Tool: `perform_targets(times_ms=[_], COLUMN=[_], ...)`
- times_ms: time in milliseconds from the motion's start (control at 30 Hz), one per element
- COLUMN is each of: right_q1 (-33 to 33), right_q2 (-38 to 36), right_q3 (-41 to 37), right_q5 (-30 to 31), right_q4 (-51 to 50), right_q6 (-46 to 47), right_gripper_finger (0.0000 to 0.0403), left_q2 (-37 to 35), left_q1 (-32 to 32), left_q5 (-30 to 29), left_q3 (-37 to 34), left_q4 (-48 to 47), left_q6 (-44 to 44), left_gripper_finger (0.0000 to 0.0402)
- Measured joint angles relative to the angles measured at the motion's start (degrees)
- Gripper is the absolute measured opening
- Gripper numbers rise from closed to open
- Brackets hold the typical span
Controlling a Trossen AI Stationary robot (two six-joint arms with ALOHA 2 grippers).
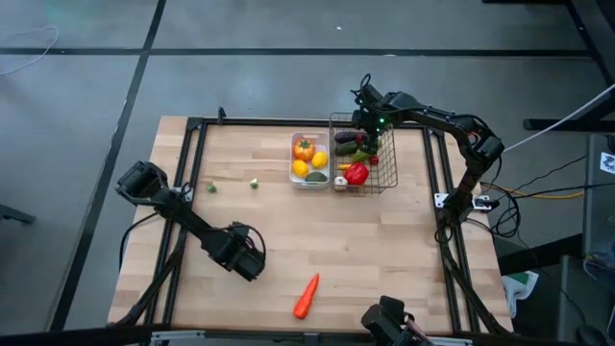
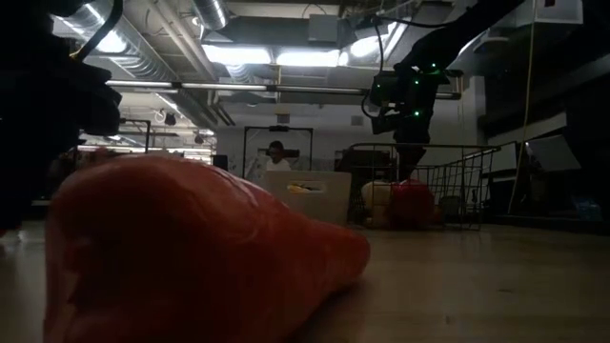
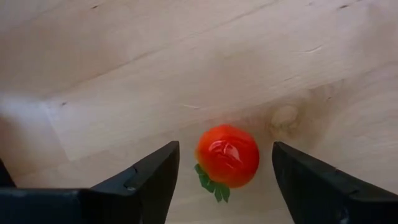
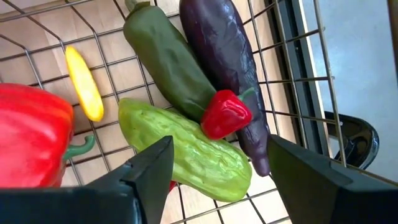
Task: Sort produce into baskets
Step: Put the red tomato into the white bin
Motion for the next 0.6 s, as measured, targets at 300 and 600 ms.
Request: perform_targets(times_ms=[300, 600], right_q1=[0.0, 0.02], right_q2=[0.0, -0.38], right_q3=[0.02, 0.15], right_q5=[0.0, 6.23], right_q4=[-0.14, -0.19], right_q6=[-0.02, -0.29], right_gripper_finger=[0.0255, 0.0255], left_q2=[-0.02, -0.53], left_q1=[0.0, 0.38], left_q5=[0.0, 0.15], left_q3=[0.0, 0.0], left_q4=[1.33, 5.28], left_q6=[0.41, 2.07], left_gripper_finger=[0.018, 0.0142])
